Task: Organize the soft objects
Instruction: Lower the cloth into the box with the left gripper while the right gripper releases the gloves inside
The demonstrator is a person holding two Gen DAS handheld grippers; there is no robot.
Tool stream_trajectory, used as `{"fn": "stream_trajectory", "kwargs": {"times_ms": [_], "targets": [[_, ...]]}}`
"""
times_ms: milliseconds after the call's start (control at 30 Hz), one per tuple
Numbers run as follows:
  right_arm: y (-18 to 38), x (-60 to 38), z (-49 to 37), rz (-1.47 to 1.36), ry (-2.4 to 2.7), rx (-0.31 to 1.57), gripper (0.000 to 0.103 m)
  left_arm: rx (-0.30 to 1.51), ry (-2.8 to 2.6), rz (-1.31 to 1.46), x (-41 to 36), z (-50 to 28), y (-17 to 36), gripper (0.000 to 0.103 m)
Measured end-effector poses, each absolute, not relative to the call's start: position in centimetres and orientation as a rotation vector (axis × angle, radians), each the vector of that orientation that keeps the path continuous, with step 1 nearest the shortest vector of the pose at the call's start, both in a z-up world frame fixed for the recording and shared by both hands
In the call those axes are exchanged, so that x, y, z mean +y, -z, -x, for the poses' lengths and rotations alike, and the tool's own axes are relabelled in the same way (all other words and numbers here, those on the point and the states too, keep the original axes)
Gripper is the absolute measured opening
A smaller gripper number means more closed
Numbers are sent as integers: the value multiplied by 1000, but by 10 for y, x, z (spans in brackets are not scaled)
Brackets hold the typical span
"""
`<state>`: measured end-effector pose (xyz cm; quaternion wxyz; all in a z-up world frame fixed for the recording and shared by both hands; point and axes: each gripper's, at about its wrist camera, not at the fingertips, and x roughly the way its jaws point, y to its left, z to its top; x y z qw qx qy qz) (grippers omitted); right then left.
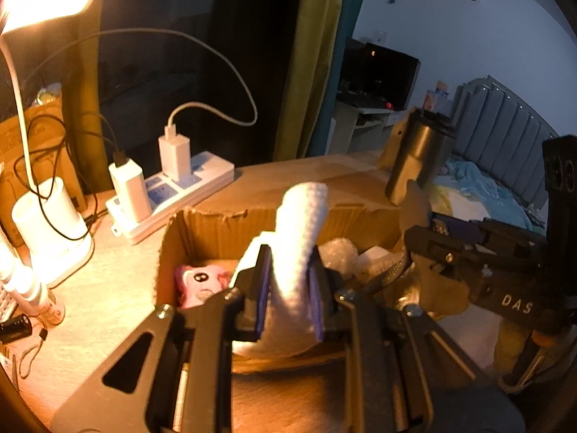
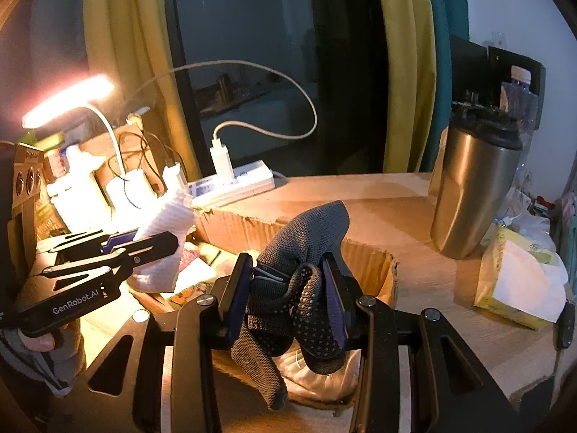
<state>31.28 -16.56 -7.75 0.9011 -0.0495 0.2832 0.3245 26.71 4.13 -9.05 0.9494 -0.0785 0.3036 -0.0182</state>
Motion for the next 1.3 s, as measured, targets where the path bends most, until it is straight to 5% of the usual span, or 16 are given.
{"fn": "stream_trajectory", "kwargs": {"times_ms": [667,1300], "targets": [[69,-158,-330,153,-666,646,41,640,38,186,43,-303,69,19],[123,-126,-338,176,-590,754,41,835,8,158,54,-322,140,21]]}}
